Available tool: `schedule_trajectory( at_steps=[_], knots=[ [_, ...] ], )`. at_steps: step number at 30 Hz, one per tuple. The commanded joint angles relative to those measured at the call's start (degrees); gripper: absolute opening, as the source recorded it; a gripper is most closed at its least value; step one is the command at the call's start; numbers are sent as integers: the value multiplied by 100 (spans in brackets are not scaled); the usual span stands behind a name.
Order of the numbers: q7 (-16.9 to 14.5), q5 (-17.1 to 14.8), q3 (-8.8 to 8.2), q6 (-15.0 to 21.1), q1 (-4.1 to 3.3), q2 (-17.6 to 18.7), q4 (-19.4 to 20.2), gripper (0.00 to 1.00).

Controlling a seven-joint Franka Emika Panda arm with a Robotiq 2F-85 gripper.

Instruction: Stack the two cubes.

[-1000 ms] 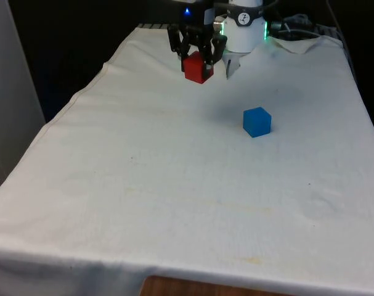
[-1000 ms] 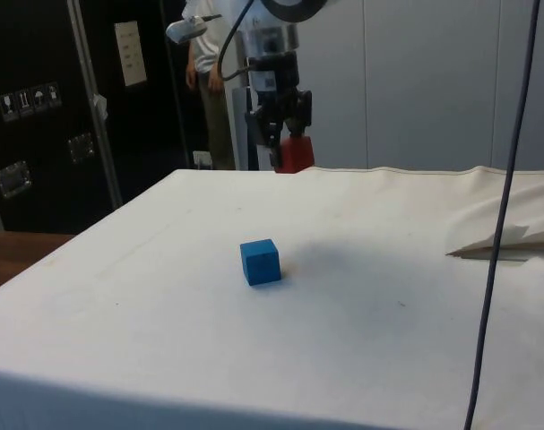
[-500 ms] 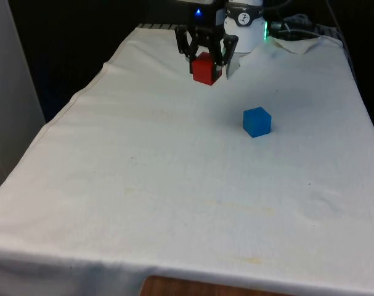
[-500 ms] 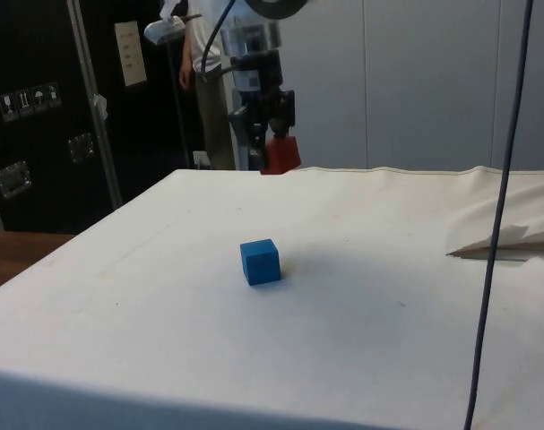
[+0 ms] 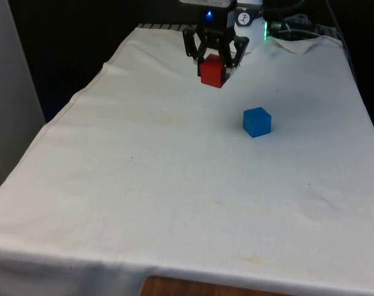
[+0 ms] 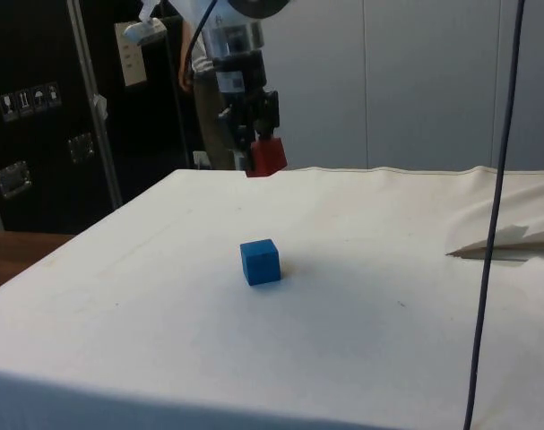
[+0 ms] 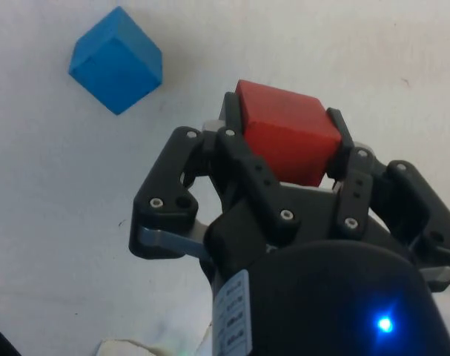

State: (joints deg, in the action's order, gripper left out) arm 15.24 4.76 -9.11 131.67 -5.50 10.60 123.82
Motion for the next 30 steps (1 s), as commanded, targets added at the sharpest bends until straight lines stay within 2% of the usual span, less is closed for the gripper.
schedule_trajectory(
  at_steps=[1,3,10,11,12,19,20,21,26,30],
  knots=[
    [-52,-46,11,-80,11,46,-63,4],
    [-17,0,0,-29,0,52,-63,4],
    [29,11,120,-246,-40,252,-367,4],
    [-11,0,109,-166,-11,212,-304,4],
    [40,11,138,-264,-46,269,-395,4],
    [246,63,292,-252,-92,304,-453,4],
    [166,17,298,-235,-57,309,-447,4],
    [269,74,315,-246,-97,298,-447,4],
    [521,160,464,-206,-143,269,-441,4],
    [607,178,550,-183,-126,281,-441,4]
  ],
)
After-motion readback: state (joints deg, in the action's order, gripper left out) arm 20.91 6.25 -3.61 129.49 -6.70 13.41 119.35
